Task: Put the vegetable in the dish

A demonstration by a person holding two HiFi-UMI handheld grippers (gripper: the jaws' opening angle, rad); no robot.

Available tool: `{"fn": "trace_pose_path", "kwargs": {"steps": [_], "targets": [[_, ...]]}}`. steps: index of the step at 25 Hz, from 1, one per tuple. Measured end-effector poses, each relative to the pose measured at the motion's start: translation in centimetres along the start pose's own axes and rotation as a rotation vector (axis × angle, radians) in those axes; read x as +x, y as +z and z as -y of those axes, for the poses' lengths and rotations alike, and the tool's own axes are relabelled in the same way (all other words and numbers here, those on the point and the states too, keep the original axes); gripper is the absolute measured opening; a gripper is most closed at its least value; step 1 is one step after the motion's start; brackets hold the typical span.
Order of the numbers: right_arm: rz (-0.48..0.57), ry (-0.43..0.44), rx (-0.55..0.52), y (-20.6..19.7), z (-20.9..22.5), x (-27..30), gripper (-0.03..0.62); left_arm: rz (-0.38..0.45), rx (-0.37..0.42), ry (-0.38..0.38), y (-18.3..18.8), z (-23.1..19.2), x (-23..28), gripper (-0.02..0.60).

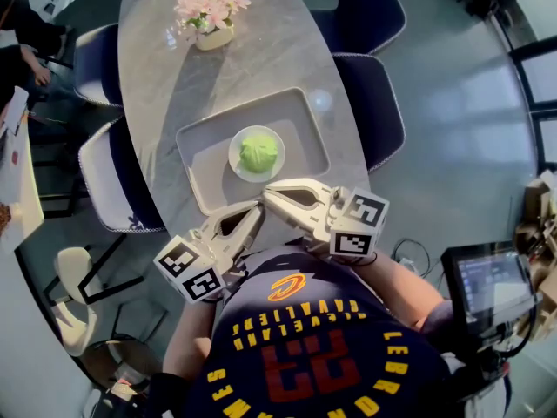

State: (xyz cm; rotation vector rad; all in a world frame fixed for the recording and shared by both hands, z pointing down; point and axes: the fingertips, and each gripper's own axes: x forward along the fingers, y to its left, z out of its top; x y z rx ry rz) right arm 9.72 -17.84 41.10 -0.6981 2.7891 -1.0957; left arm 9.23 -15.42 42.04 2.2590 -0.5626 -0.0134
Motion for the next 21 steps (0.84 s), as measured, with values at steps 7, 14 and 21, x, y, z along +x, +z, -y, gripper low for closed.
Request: {"fn": "trace_pose_path", "kwargs": {"steps": [7, 14, 21], "targets": [[-0.001, -0.005, 0.0, 0.01, 0.09, -0.1, 0.005, -0.002, -0.003, 0.003, -0.07, -0.05, -0.01, 0.0], [-0.002, -0.008, 0.01, -0.32, 0.25, -0.15, 0.005, 0.0, -0.005, 0.006, -0.15, -0.14, -0.06, 0.0], [-0.002, -0.012, 0.02, -0.87, 0.42, -0.24, 0.005, -0.003, -0.006, 0.006, -0.35, -0.31, -0.09, 0.0]]}}
